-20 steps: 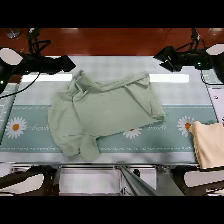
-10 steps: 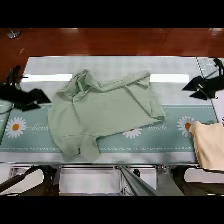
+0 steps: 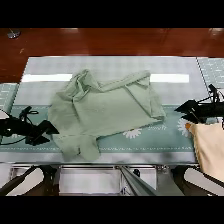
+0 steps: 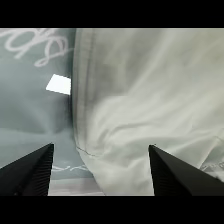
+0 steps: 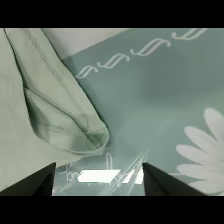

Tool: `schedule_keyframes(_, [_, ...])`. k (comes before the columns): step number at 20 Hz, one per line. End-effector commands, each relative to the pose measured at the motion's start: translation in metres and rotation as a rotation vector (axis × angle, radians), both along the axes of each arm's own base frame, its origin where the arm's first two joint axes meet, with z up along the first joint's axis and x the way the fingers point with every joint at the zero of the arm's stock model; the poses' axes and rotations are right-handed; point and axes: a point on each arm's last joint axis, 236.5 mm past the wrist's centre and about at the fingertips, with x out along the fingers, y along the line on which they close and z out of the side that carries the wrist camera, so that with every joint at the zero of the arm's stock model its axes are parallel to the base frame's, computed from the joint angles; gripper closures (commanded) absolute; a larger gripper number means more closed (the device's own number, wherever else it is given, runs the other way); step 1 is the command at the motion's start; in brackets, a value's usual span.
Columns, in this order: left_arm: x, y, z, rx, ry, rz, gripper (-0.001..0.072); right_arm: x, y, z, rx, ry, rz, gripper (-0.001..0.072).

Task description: Fold the shirts.

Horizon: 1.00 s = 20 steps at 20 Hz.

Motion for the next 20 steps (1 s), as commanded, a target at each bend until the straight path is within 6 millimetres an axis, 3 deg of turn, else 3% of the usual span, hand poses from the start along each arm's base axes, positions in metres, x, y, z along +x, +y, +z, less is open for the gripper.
schedule_keyframes(1, [-0.001,-0.014,-0.014,-0.028,-0.005,0.058,0.0004,-0.013,0.014,-0.007,0.023,0.028,0.018,0.0099])
schedule_keyframes(3, [0.013,-0.030,-0.014,-0.074,-0.067,0.086,0.0005,-0.025,0.029,-0.017,0.024,0.069,0.064,0.0099])
schedule_keyframes(4, [0.019,-0.038,-0.013,-0.089,-0.100,0.073,0.0045,-0.032,0.036,-0.022,0.015,0.094,0.095,0.0099])
schedule_keyframes(5, [0.024,-0.046,-0.009,-0.110,-0.139,0.033,0.0414,-0.039,0.039,-0.028,-0.011,0.122,0.124,0.0099])
schedule_keyframes(6, [0.029,-0.054,-0.004,-0.134,-0.182,-0.009,0.0659,-0.044,0.039,-0.032,-0.038,0.144,0.148,0.0099])
schedule_keyframes(8, [0.036,-0.064,0.001,-0.166,-0.218,-0.015,0.0678,-0.042,0.047,-0.033,-0.048,0.142,0.168,0.0099])
schedule_keyframes(11, [0.038,-0.064,0.001,-0.165,-0.223,-0.012,0.0677,-0.024,0.053,-0.036,-0.084,0.085,0.152,0.0099])
schedule_keyframes(14, [0.038,-0.064,0.001,-0.166,-0.222,-0.012,0.0678,-0.006,0.051,-0.038,-0.123,0.037,0.106,0.0099])
schedule_keyframes(20, [0.038,-0.064,0.001,-0.165,-0.223,-0.011,0.0677,0.001,0.043,-0.040,-0.160,0.007,0.098,0.0122])
